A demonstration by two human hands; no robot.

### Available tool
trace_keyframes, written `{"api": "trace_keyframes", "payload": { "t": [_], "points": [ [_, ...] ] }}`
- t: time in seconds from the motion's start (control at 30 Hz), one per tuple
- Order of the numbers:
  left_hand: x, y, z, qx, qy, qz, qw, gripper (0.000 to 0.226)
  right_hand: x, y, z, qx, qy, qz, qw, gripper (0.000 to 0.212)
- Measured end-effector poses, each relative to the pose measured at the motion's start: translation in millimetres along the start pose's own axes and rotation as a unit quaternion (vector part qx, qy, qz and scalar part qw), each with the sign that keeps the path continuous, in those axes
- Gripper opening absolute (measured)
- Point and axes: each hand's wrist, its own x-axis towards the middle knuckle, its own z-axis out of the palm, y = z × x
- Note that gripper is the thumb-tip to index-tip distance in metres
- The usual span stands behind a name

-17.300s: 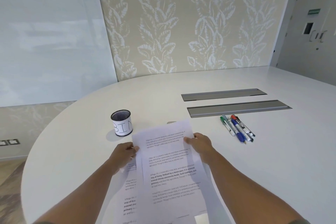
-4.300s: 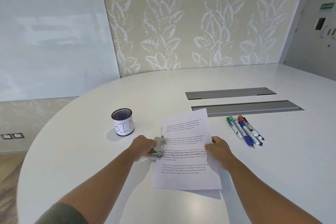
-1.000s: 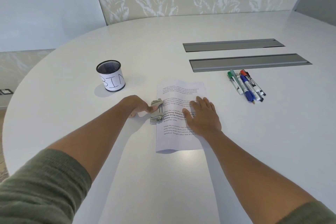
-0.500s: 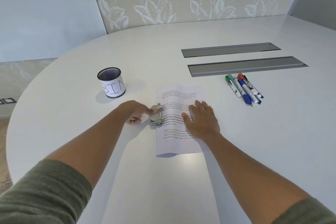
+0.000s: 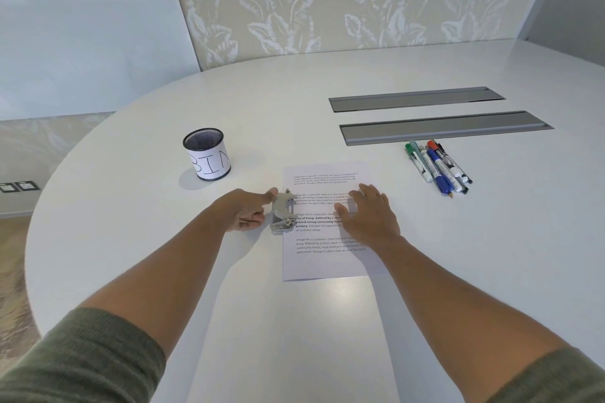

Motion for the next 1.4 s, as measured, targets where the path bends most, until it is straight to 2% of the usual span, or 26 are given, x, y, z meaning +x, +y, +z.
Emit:
{"api": "trace_keyframes", "payload": {
  "t": [0.07,0.17,0.33,0.53,0.8,1.2,1.3,1.4],
  "points": [
    [-4.5,-4.2,-2.1,-0.017,0.006,-0.007,1.0,0.04,-1.9,1.2,-2.2,0.009,0.008,0.011,1.0,0.057],
    [-14.8,-10.4,-4.6,-0.028,-0.001,-0.031,0.999,0.017,-3.3,1.9,-4.7,0.017,0.007,0.022,1.0,0.058],
    [-26.3,-23.3,-4.1,-0.004,-0.001,-0.048,0.999,0.027,-7.5,3.6,-6.0,0.009,-0.012,0.027,1.0,0.06],
    [-41.3,-32.3,3.3,-0.009,-0.046,-0.052,0.998,0.016,-14.3,5.6,-7.1,0.014,-0.016,0.027,0.999,0.056],
    [-49.3,-32.6,22.3,0.004,-0.048,-0.03,0.998,0.002,-21.6,6.3,-8.3,0.018,-0.012,0.028,0.999,0.054],
    [-44.8,-34.7,43.8,-0.007,-0.045,-0.013,0.999,0.01,-28.9,19.5,-15.2,0.013,0.0,0.041,0.999,0.054],
    [-40.8,-37.5,41.6,0.001,-0.032,-0.008,0.999,0.022,-28.4,18.5,-14.8,0.015,-0.005,0.039,0.999,0.052],
    [-34.2,-38.9,37.4,0.028,0.007,0.016,0.999,0.045,-27.1,17.7,-14.4,0.015,-0.012,0.034,0.999,0.051]
  ]
}}
